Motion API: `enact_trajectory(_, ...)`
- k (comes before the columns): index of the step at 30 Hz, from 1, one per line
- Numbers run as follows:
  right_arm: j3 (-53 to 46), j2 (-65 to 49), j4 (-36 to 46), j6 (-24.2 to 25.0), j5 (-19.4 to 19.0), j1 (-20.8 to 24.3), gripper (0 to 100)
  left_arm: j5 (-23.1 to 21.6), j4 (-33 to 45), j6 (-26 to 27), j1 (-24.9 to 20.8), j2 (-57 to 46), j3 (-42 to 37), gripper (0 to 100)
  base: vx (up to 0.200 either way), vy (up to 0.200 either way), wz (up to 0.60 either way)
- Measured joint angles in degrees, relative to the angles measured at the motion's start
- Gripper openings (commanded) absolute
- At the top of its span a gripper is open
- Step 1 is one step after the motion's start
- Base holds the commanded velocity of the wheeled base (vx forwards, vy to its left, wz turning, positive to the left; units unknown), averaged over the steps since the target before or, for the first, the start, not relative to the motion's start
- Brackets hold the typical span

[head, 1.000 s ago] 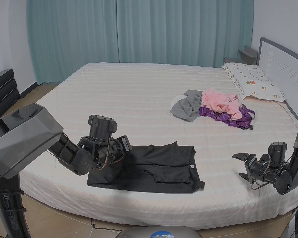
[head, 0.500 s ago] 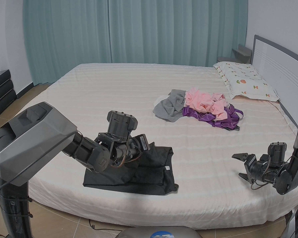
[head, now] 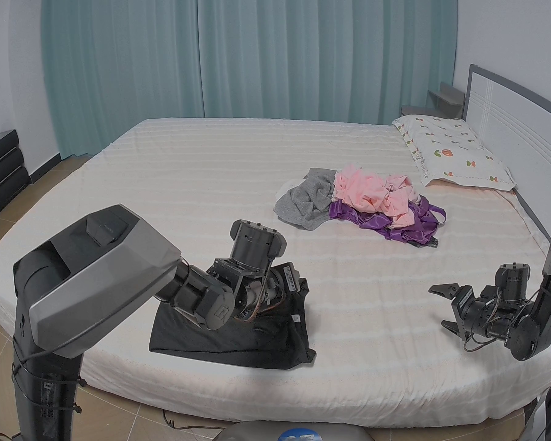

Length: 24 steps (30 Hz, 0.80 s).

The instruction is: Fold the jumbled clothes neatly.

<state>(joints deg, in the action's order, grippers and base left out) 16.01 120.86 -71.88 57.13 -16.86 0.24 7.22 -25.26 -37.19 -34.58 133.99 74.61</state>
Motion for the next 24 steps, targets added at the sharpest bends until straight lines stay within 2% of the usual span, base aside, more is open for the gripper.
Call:
enact_trajectory(4, 0.0, 0.0, 0.1, 0.0, 0.0, 0.0, 100, 0.4, -0.2, -0.1, -0.2, 0.2, -0.3, 100, 0.000, 0.000, 0.00)
enact_trajectory(9, 0.0, 0.0, 0.1, 0.0, 0.0, 0.0, 100, 3.4, -0.4, -1.4, 0.0, -1.0, -1.5, 100, 0.000, 0.000, 0.00)
enact_trajectory(15, 0.0, 0.0, 0.0, 0.0, 0.0, 0.1, 100, 3.5, -0.8, -4.3, 1.5, -5.4, -6.9, 100, 0.000, 0.000, 0.00)
enact_trajectory(18, -0.2, 0.1, 0.0, 0.0, 0.0, 0.4, 100, 2.7, -1.1, -6.9, 3.1, -8.3, -10.6, 100, 0.000, 0.000, 0.00)
enact_trajectory(22, -0.4, 0.1, 0.0, 0.0, 0.0, 0.8, 100, -1.0, -1.3, -11.3, 5.9, -12.4, -15.9, 100, 0.000, 0.000, 0.00)
enact_trajectory(24, -0.5, 0.1, 0.0, 0.0, 0.0, 0.9, 100, -2.9, -1.4, -13.9, 7.4, -14.4, -18.4, 100, 0.000, 0.200, 0.00)
